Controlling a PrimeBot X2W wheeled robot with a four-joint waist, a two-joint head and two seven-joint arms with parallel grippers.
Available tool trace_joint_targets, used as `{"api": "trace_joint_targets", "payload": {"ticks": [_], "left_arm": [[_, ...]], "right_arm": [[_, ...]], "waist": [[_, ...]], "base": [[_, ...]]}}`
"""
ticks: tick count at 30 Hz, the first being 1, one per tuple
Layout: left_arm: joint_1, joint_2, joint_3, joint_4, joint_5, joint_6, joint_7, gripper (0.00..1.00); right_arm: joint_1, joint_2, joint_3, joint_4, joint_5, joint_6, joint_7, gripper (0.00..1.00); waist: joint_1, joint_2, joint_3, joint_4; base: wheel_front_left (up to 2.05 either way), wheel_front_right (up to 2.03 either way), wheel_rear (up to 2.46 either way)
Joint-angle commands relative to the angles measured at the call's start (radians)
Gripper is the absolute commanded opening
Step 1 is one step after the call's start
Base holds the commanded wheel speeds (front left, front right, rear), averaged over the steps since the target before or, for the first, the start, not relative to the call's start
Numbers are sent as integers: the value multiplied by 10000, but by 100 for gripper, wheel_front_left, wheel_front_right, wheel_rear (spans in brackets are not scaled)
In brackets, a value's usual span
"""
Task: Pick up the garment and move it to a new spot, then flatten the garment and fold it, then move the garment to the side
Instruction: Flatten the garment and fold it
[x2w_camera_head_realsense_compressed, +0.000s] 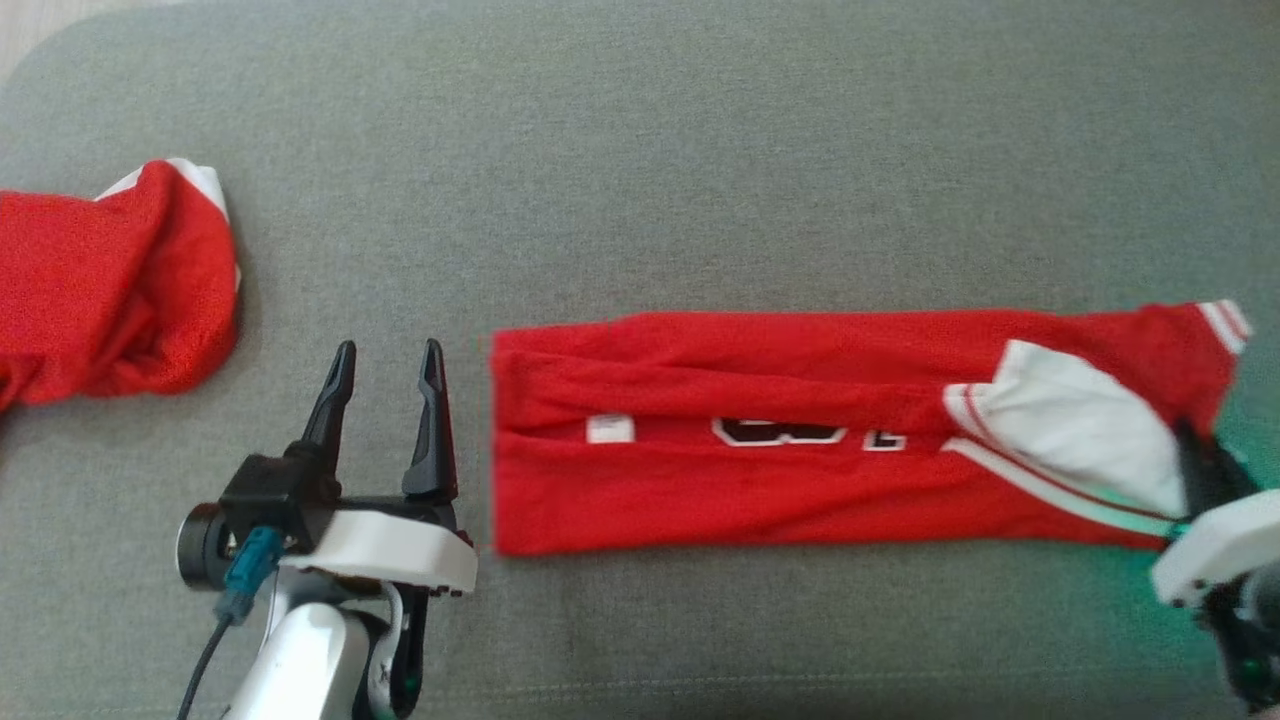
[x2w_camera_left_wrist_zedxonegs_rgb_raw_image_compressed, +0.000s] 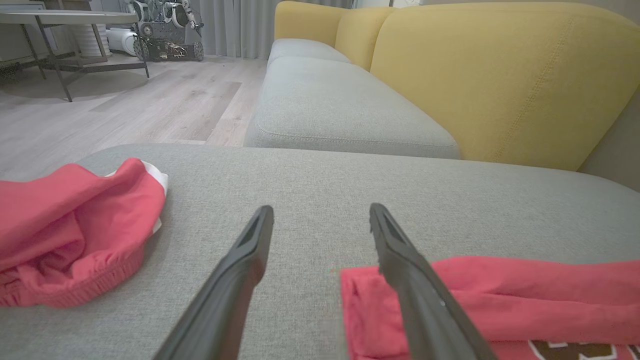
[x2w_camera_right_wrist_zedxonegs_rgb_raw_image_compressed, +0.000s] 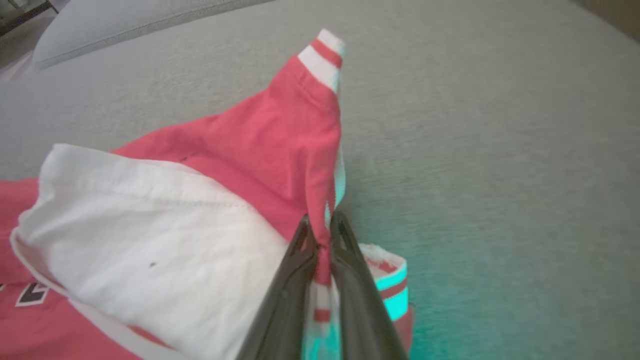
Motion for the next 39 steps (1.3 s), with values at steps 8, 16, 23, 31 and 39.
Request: {"api": "trace_joint_targets", "payload": {"ticks": [8,16,23,31,39], "left_arm": [[-114,25,403,-263,50,16,-119,100],[110,29,356,-212,3,-44,-120,100],[48,19,165,-172,-3,-168,-119,100],[-118,-80,6,-51,-15,-234,-120,100],[-337,-186,-73,-25,41,-270,-121,100]], "right_arm": [[43,-492,-439,-1099,51,-9,537,0],[-202,742,827,-3667,407,-9,2000,0],[-685,1579,2742,-3907,1353,-9,2370,0],[-1601,1627,5442,-1919,3263,-9,1021,0],[-2585,1629,6864,-184,4080,-9,-87,0]], "waist": [[0,0,-340,-154],[0,0,-865,-207],[0,0,-934,116],[0,0,-693,745],[0,0,-275,1222]], "base": [[0,0,0],[0,0,0],[0,0,0],[0,0,0],[0,0,0]]}}
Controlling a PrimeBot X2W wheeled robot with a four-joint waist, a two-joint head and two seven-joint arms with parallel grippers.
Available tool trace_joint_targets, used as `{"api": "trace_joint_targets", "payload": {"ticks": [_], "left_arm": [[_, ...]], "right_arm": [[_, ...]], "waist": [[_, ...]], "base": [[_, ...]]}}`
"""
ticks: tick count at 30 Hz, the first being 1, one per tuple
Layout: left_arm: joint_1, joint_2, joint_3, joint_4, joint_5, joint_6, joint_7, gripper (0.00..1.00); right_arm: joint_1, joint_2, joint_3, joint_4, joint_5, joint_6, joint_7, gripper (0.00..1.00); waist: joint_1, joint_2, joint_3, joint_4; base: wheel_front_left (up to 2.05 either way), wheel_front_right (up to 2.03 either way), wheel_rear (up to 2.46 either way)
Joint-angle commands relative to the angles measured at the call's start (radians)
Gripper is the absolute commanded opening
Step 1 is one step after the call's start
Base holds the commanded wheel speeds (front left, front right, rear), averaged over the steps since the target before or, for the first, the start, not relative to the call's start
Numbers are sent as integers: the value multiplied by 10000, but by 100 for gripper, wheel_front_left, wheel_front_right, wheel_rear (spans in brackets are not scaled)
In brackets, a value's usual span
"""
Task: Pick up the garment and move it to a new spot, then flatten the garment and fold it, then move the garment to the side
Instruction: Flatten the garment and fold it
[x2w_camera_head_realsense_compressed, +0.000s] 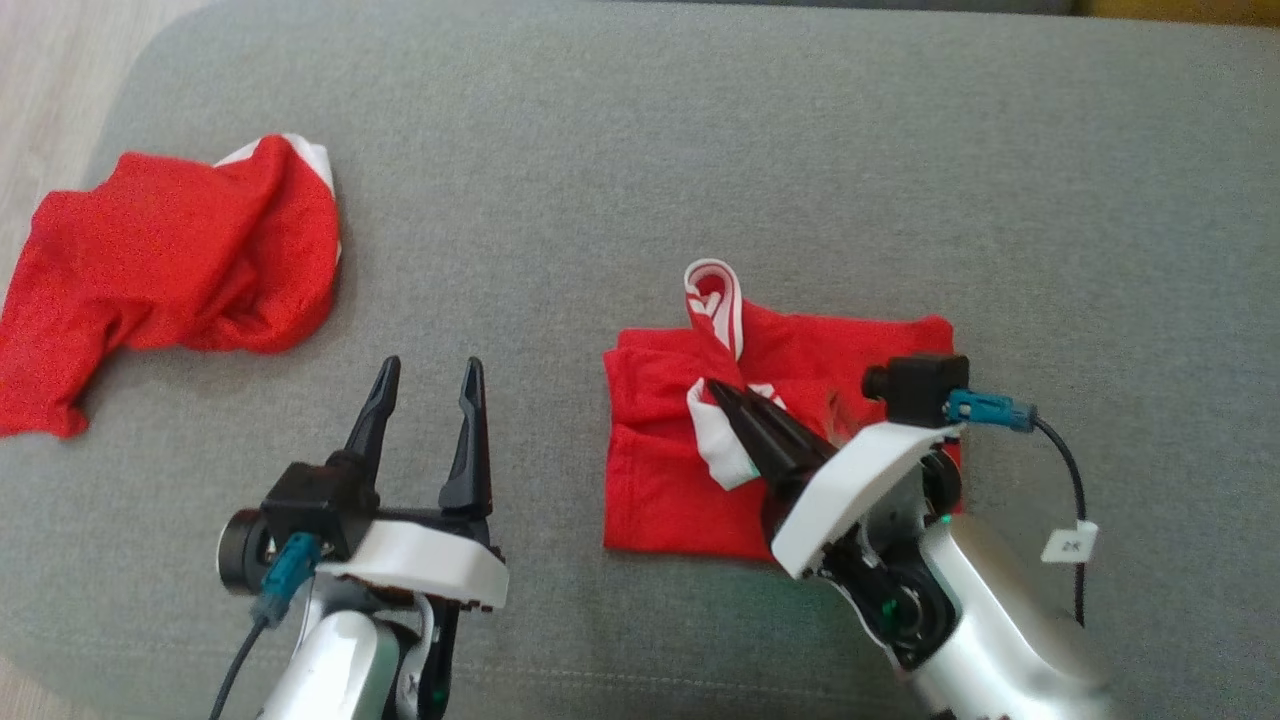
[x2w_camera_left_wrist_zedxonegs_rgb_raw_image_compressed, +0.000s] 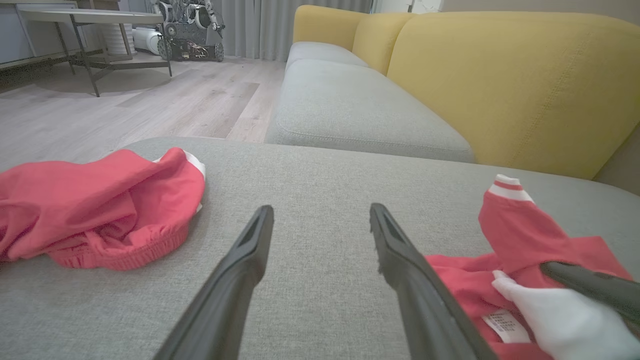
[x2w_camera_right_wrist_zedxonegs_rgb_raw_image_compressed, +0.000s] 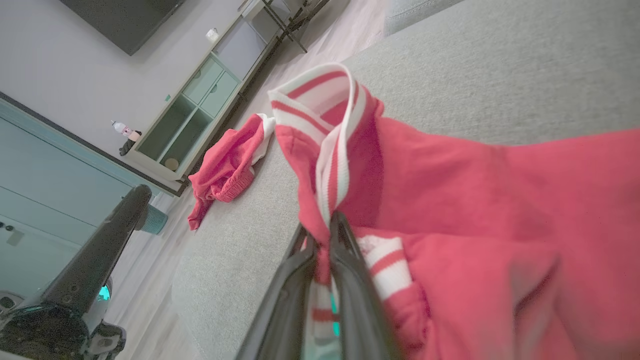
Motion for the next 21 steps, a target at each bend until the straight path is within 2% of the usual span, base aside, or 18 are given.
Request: {"api": "trace_joint_targets", "payload": {"ticks": [1,4,5,6,7,14,18,21], "left_arm": [[-421,30,289,-297,58,-38,-121,100],[-480,-15,318,-290,93,-47,-121,100],[-487,-31,330,-285,103,-42,-121,100],[-493,-44,345,-280,114,-37,-121,100],[-494,-52,365,-276,123,-34,-121,100],[-443,-21,521,-276,187,-70,-121,100],[-410,8,599,-280,224,-69,-122,100],[-362,35,660,-289,238,-43,-122,100]], "right_arm": [[-425,97,246,-232,98,-7,-172,0],[-805,98,546,347,276,-7,-581,0],[-913,98,616,501,330,-7,-732,35],[-1015,98,694,629,373,-7,-880,92],[-1107,98,779,707,432,-7,-1044,100],[-1604,98,1140,620,777,-7,-2257,100],[-1749,54,621,373,436,-7,-2865,100],[-1631,-325,-47,71,110,-7,-3116,100]], "waist": [[0,0,133,110],[0,0,228,151],[0,0,246,144],[0,0,259,130],[0,0,263,103],[0,0,126,-280],[0,0,30,-534],[0,0,-43,-710]], "base": [[0,0,0],[0,0,0],[0,0,0],[0,0,0],[0,0,0],[0,0,0],[0,0,0],[0,0,0]]}}
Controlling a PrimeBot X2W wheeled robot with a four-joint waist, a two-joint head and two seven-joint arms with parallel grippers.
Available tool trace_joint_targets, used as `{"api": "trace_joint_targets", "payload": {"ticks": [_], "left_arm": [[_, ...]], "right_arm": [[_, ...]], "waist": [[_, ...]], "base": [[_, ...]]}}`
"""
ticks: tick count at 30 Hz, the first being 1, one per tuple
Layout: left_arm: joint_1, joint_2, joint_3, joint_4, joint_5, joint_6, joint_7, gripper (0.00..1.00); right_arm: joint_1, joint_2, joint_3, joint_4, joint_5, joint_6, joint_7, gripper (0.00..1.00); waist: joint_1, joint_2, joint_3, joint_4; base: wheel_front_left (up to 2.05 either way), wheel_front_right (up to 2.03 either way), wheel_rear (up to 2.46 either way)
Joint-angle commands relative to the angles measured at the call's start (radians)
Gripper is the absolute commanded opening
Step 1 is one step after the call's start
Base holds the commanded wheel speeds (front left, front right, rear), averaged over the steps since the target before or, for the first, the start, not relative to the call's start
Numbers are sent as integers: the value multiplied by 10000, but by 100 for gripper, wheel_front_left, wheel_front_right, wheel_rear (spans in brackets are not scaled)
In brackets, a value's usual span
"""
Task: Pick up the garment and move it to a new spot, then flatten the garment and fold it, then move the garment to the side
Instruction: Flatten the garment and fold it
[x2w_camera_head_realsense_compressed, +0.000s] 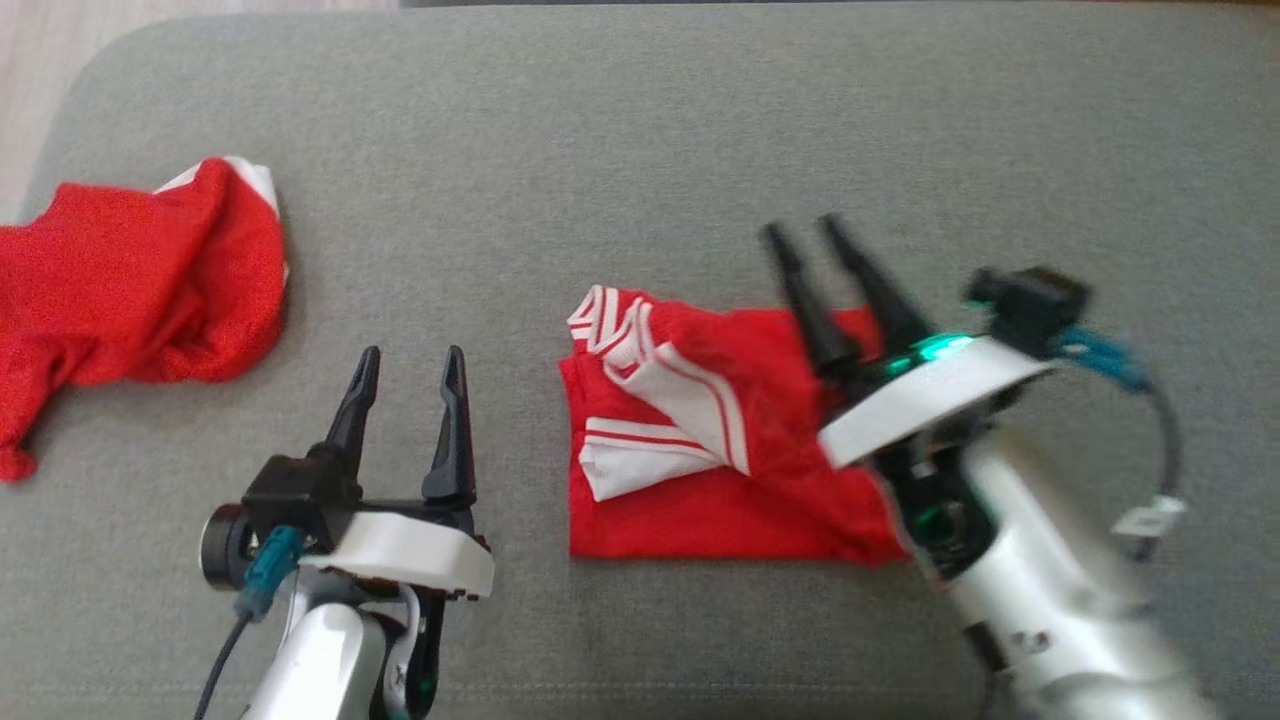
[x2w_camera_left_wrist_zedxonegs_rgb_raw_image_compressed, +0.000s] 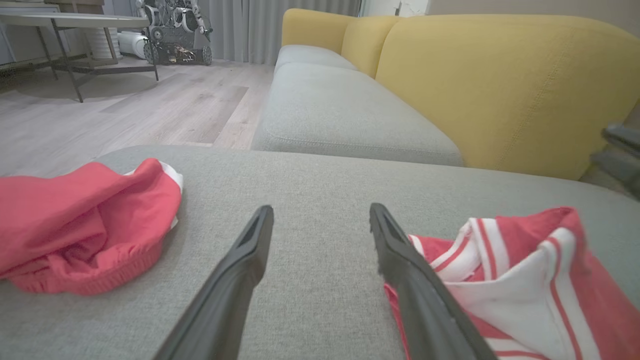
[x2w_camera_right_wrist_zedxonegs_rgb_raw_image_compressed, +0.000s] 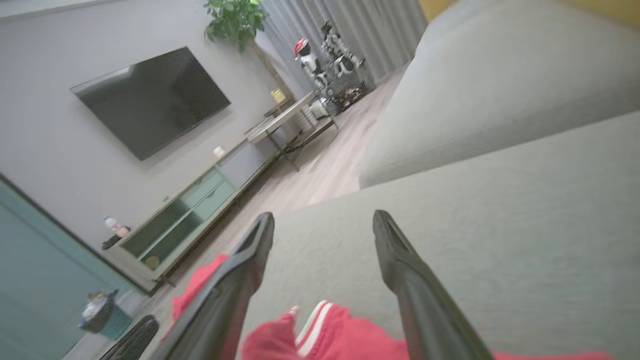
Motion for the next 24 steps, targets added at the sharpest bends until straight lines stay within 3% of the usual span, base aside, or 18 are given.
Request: {"api": "trace_joint_targets", "payload": {"ticks": [1,10,17,24], "left_arm": [[-242,120,386,-321,134,-10,-122,100],[-55,292,513,-338,114,70,-121,100],[162,490,637,-371,28,143,-61,100],[477,693,693,-482,-15,210,63,100]], "right_arm": [[-83,-247,-328,-511,-247,-7,-178,100],[1531,-1496,-2774,-1790,-1663,-7,-22,100],[2968,-1689,-4228,-2968,-2690,-7,604,100],[3917,-1552,-4619,-3979,-3501,-7,1058,100]], "waist": [[0,0,-88,-156],[0,0,-325,-556],[0,0,-660,-784],[0,0,-1056,-905]], "base": [[0,0,0],[0,0,0],[0,0,0],[0,0,0]]}}
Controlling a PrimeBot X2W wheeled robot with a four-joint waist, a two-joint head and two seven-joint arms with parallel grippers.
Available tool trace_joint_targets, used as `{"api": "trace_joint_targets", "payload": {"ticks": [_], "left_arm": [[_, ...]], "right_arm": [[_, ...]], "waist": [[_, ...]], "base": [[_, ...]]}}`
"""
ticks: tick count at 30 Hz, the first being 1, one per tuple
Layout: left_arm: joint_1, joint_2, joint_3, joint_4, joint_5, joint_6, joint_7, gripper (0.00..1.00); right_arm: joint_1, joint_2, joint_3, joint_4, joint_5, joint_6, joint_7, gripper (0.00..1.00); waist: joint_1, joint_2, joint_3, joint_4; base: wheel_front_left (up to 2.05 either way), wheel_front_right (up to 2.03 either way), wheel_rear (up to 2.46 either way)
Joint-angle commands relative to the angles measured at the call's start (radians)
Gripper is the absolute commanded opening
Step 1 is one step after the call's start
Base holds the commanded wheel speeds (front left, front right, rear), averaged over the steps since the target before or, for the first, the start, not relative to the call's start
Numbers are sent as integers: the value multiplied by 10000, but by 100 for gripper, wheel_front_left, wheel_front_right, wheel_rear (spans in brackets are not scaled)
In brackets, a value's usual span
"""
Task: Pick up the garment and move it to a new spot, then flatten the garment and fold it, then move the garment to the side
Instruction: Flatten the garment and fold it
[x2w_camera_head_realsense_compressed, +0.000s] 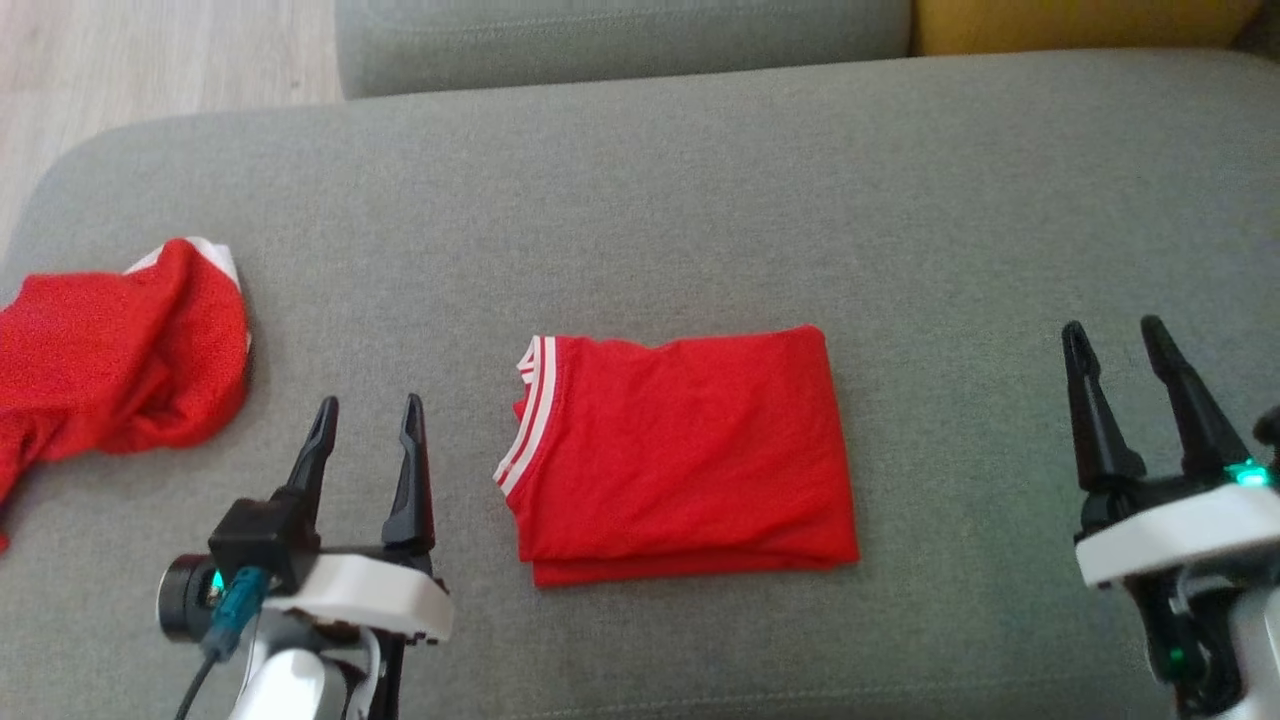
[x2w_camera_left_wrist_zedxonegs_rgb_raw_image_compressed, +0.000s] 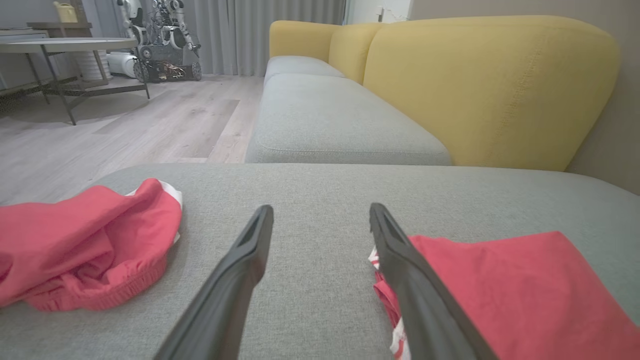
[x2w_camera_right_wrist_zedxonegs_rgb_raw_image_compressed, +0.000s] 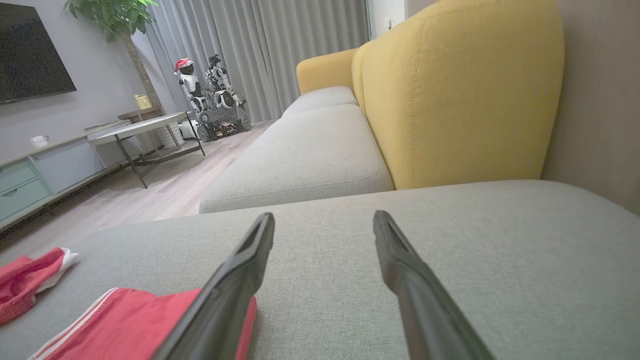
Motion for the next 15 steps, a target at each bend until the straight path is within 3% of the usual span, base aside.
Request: {"api": "trace_joint_targets", "payload": {"ticks": [1,15], "left_arm": [[-202,207,372,-385,-20,68,-21,100],[781,516,382,-762,-88,330,202,100]], "right_arm": [[-61,-72,99,-447,-84,-7,19,100],[1396,410,-90,-1345,-1078,-7,543,100]], "waist": [[0,0,-100,-39],[0,0,-988,-31]], "base": [[0,0,0],[0,0,0]]}}
